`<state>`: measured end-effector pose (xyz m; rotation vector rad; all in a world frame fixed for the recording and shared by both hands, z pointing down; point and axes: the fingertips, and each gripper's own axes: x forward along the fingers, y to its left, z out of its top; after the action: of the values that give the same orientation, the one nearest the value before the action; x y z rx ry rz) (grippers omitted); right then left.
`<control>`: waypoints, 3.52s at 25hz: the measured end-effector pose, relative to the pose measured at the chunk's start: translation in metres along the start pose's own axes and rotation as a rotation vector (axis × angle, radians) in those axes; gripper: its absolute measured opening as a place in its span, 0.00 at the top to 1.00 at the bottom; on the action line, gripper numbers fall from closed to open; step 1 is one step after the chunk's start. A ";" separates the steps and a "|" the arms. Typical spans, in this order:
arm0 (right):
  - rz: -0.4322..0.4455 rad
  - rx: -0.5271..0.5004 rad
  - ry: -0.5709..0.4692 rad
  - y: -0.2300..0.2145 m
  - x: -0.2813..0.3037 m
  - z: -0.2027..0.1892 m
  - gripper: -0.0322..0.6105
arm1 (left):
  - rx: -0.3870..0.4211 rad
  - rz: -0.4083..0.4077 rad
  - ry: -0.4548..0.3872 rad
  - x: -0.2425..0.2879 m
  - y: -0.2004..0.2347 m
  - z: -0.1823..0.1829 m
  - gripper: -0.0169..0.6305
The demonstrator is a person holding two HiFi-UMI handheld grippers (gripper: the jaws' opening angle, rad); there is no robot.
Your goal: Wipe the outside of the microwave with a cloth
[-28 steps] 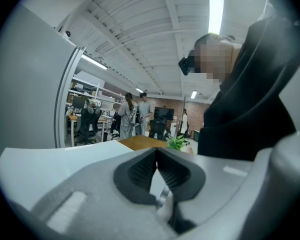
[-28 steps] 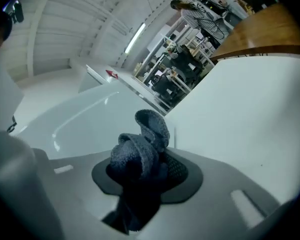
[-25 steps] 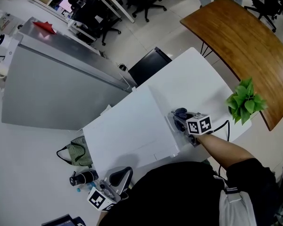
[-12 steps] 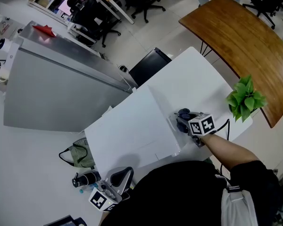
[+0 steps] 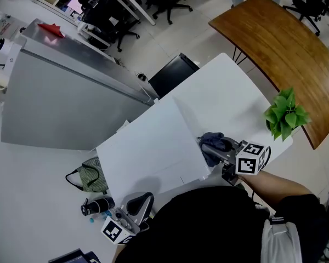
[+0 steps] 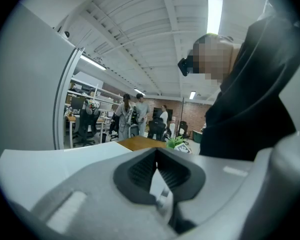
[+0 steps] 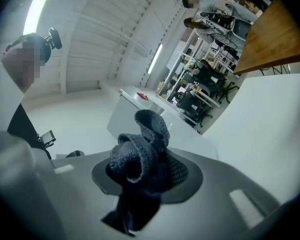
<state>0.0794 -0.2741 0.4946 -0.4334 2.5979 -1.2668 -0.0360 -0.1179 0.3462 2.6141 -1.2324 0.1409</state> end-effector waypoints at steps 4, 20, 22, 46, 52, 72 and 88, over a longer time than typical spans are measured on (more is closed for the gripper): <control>-0.040 0.012 0.037 -0.023 -0.002 -0.022 0.74 | -0.001 0.004 0.002 -0.001 0.000 -0.001 0.97; -0.467 -0.066 0.435 -0.170 -0.004 -0.138 0.76 | -0.002 -0.011 0.008 0.007 -0.010 -0.002 0.97; -0.450 -0.046 0.449 -0.168 -0.005 -0.139 0.75 | 0.000 -0.016 0.008 0.008 -0.011 -0.001 0.97; 0.058 -0.029 0.091 0.016 -0.020 -0.023 0.74 | -0.015 -0.001 -0.022 0.005 -0.019 -0.004 0.97; 0.144 -0.045 0.090 0.035 -0.032 -0.013 0.74 | 0.003 -0.012 -0.067 0.001 -0.026 -0.003 0.97; -0.530 -0.459 -0.027 0.022 -0.046 0.020 0.74 | 0.016 -0.128 -0.302 -0.211 -0.074 -0.028 0.97; 0.124 -0.335 0.018 0.227 -0.141 -0.018 0.73 | -0.039 -0.096 -0.292 -0.095 -0.243 -0.047 0.97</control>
<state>0.1672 -0.0784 0.3350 -0.3098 2.8102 -0.8014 0.0910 0.1139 0.3295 2.7226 -1.1763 -0.2891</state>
